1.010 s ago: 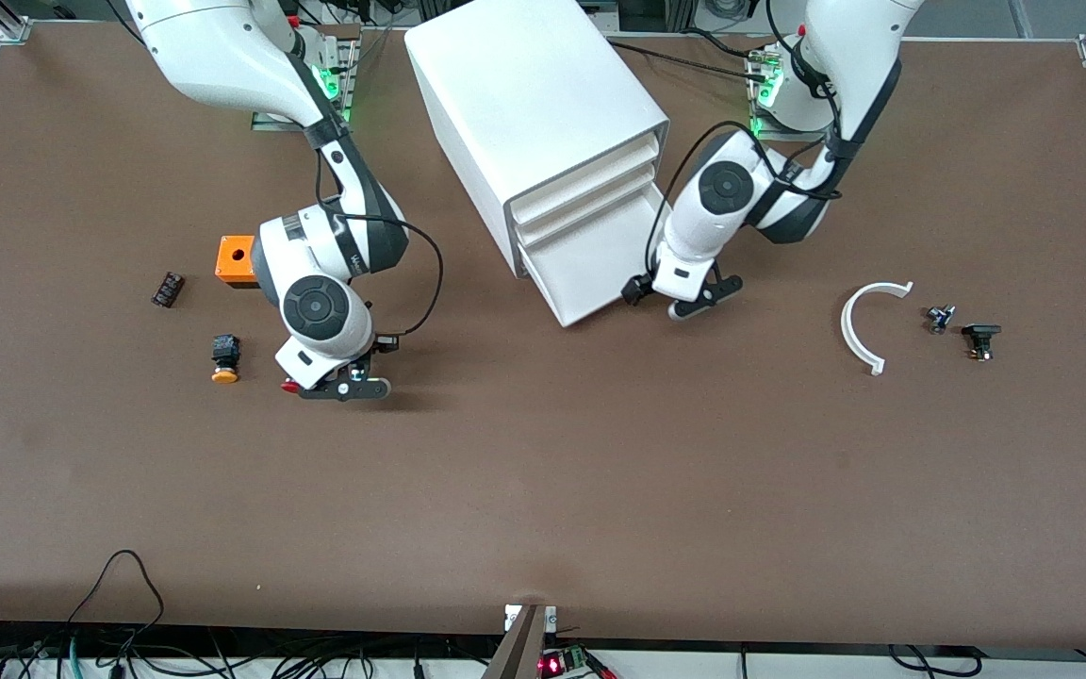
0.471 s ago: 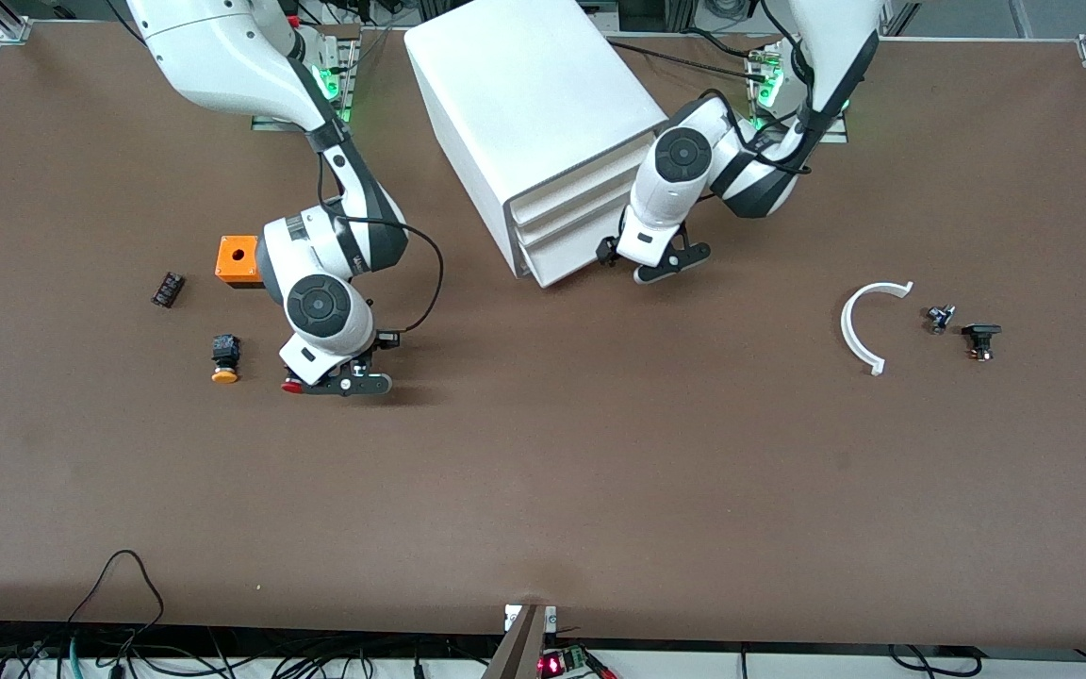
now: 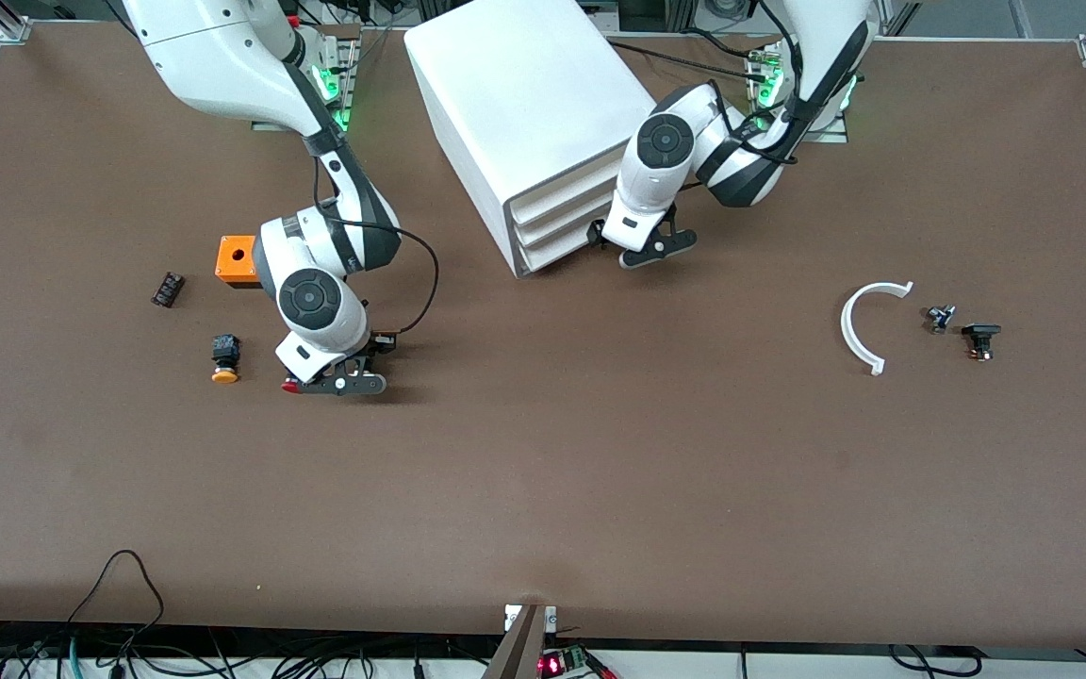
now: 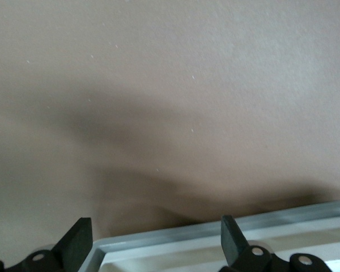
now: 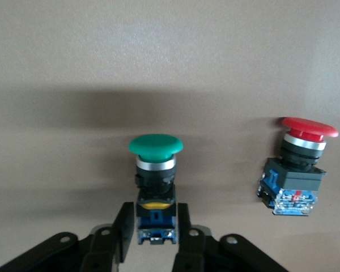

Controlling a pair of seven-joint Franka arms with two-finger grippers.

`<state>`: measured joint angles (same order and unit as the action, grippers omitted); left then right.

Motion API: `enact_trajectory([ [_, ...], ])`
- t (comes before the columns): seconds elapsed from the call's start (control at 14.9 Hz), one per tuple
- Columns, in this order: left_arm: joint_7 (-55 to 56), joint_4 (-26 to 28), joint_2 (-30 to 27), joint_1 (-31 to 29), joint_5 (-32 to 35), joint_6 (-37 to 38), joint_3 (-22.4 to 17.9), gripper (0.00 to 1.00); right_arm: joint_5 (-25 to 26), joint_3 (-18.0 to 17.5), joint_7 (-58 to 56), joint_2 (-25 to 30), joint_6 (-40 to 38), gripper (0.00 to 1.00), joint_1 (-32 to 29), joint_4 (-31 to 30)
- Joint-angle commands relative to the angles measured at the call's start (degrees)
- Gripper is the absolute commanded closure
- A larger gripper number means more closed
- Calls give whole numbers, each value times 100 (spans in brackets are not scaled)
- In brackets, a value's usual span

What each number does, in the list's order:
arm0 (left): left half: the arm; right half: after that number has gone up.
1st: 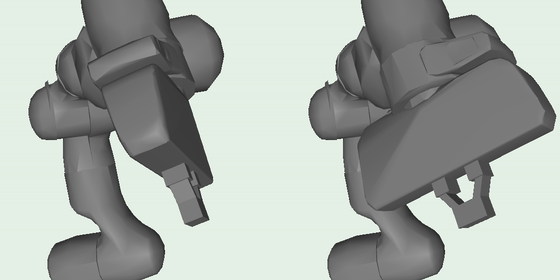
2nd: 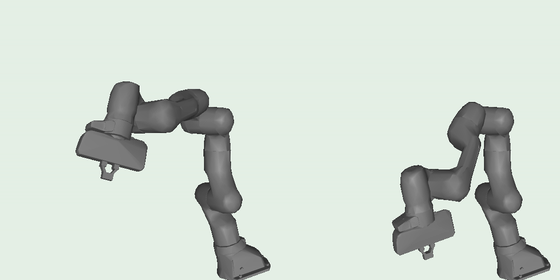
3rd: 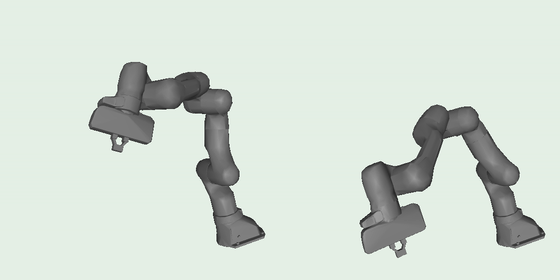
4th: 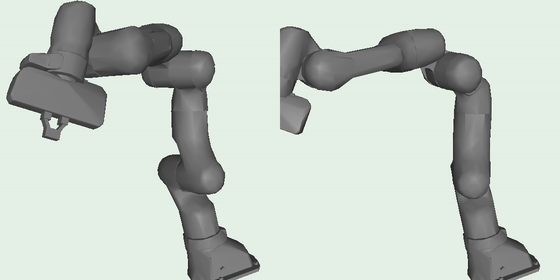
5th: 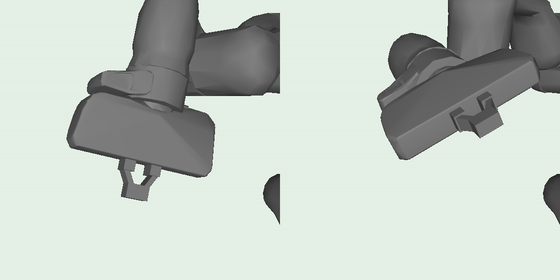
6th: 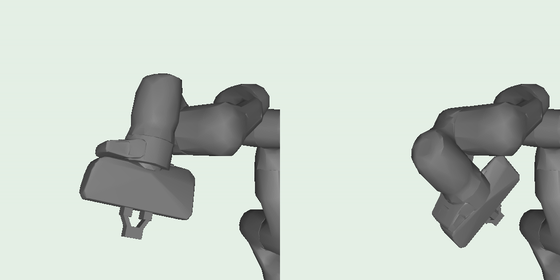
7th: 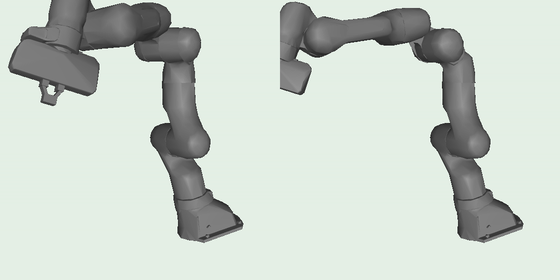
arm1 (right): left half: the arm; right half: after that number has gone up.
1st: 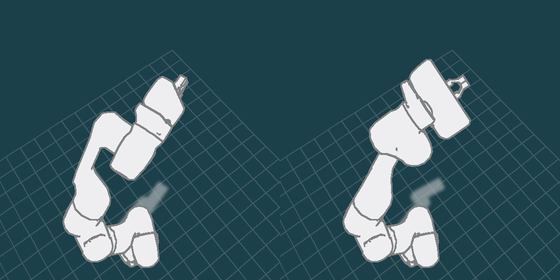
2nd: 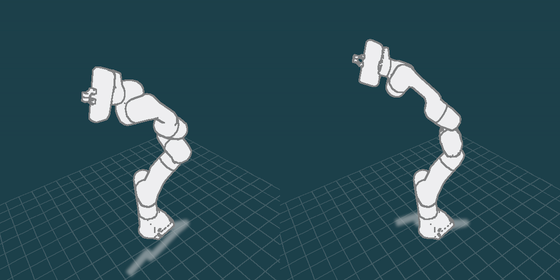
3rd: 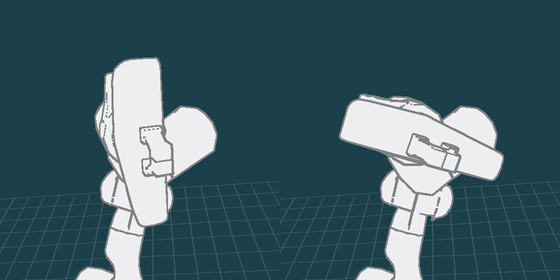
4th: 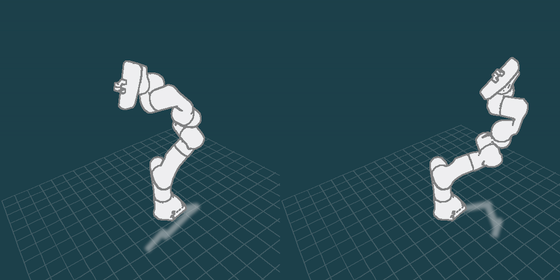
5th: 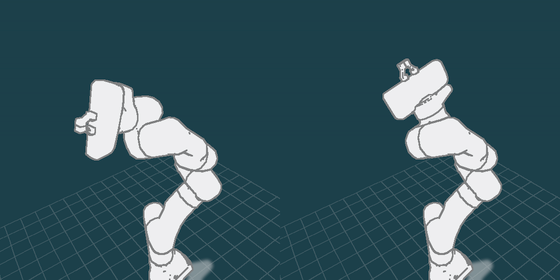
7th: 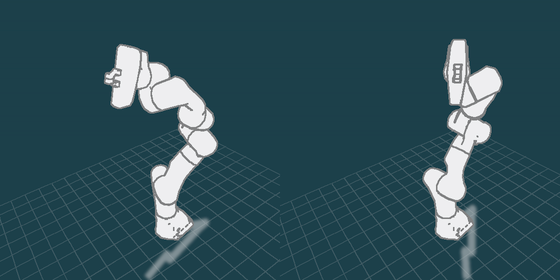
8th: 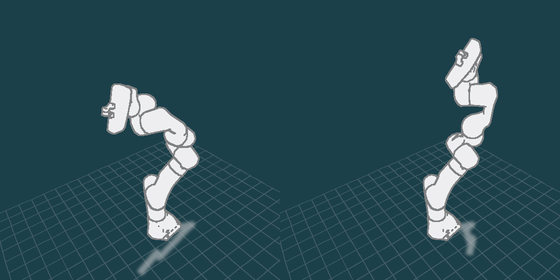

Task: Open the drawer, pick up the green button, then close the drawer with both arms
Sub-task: 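Push the drawer shut with the left gripper while the right gripper carries the button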

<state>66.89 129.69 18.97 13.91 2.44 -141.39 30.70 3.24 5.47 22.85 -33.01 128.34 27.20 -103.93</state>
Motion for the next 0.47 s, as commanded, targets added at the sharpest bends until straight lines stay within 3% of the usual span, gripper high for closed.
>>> enact_trajectory([
  [0.0, 43, 127, -218, -11, 90, 85, 120, 0, -34, -37, 61, 356, 42, 0, -100, -145],
  [0.2, 52, 109, -428, -107, 81, 85, 120, 0, -43, -28, 122, 584, -115, 0, -214, -40],
  [0.4, 35, 48, -797, -651, 81, 68, 112, 0, -43, -37, 324, 568, -633, 0, -294, 460],
])
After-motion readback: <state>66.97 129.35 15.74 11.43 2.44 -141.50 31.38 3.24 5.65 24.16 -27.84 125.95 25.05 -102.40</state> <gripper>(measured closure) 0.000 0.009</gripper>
